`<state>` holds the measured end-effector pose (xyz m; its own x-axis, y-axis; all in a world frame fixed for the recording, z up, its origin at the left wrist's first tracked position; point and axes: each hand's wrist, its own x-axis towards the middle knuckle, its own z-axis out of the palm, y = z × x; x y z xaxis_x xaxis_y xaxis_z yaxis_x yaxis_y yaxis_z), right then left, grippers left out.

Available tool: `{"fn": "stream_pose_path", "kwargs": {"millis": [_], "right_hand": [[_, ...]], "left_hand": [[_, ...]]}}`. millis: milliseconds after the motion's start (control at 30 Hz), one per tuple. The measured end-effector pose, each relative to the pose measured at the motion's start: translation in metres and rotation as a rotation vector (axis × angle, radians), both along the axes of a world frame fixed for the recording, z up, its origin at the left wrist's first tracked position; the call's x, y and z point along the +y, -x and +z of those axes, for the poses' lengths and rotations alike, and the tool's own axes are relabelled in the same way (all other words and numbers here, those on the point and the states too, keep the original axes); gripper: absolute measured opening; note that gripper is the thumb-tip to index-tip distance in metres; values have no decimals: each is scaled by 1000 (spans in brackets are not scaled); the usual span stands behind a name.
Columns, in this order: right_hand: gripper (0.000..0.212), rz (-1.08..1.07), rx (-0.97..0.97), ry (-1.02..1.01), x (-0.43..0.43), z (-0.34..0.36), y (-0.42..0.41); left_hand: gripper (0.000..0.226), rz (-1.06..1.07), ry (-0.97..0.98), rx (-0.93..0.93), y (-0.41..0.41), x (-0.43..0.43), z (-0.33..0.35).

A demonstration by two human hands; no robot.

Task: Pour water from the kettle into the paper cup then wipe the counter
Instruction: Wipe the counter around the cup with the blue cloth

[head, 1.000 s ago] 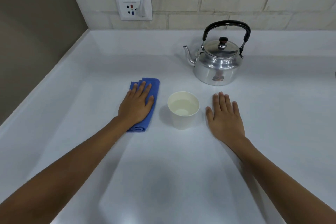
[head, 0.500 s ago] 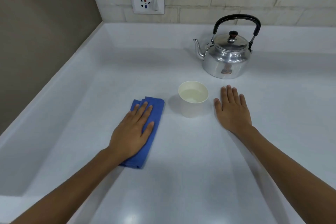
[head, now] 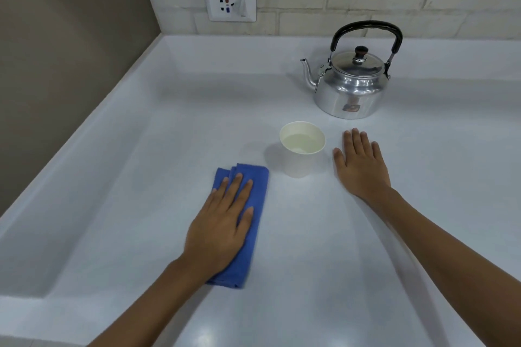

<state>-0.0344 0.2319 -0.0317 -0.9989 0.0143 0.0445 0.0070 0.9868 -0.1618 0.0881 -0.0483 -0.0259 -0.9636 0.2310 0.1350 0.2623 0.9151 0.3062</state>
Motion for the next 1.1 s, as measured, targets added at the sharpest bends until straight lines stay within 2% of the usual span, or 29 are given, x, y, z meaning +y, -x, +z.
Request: {"fn": "stream_pose_path", "kwargs": {"millis": [100,267,400,533,633,733,867,1033,1100], "right_hand": [[61,-1,1,-1,0,0,0],[60,-6,1,5,-1,0,0],[60,0,6,6,0,1,0],[60,1,6,15,0,1,0],[60,-6,9,6,-1,2,-1],[60,-11,7,12,-1,2,-1],[60,-11,-5,9,-2,2,0],[60,-7,-21,14,0,2,0],[59,-8,-40,43,0,7,-2]], "left_hand": [[56,79,-35,-58,13,-16,4],[53,235,53,-72,31,21,5],[53,59,68,4,-2,47,3],[52,-99,15,5,-24,29,5],[52,-61,-2,-47,-21,17,5],[51,21,71,-53,-23,37,13],[52,-6,163,-33,-29,73,19],[49,-42,102,-112,-32,92,25],[49,-79,-39,-130,-25,82,20]]}}
